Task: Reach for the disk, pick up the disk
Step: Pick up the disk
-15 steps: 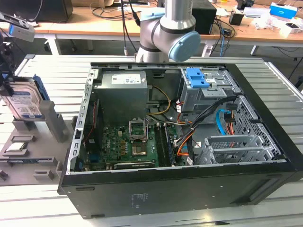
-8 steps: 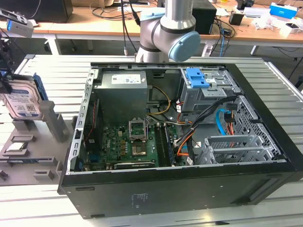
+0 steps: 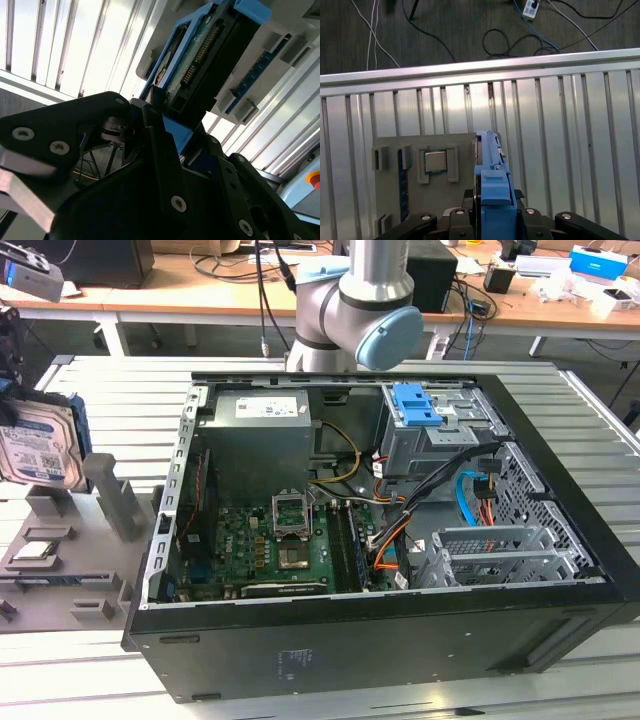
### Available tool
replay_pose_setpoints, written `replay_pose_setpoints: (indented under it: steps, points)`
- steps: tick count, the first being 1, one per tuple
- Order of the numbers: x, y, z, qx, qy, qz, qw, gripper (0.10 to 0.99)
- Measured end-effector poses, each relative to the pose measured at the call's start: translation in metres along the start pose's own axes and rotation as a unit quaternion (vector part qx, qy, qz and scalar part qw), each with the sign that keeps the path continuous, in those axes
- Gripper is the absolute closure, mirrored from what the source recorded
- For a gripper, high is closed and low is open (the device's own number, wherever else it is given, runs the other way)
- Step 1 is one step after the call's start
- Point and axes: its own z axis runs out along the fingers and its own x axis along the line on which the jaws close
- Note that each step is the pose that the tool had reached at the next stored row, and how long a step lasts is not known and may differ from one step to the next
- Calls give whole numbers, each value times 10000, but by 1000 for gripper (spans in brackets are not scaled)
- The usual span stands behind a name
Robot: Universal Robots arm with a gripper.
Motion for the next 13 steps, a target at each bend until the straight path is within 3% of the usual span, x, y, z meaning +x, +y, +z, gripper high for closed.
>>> replay_pose_setpoints:
  steps: [6, 11, 13]
  points:
    - [0, 3, -70, 0, 0, 0, 10000, 714]
    - [0, 7, -180, 0, 0, 0, 10000, 714]
    - [0, 10, -262, 0, 0, 0, 10000, 714]
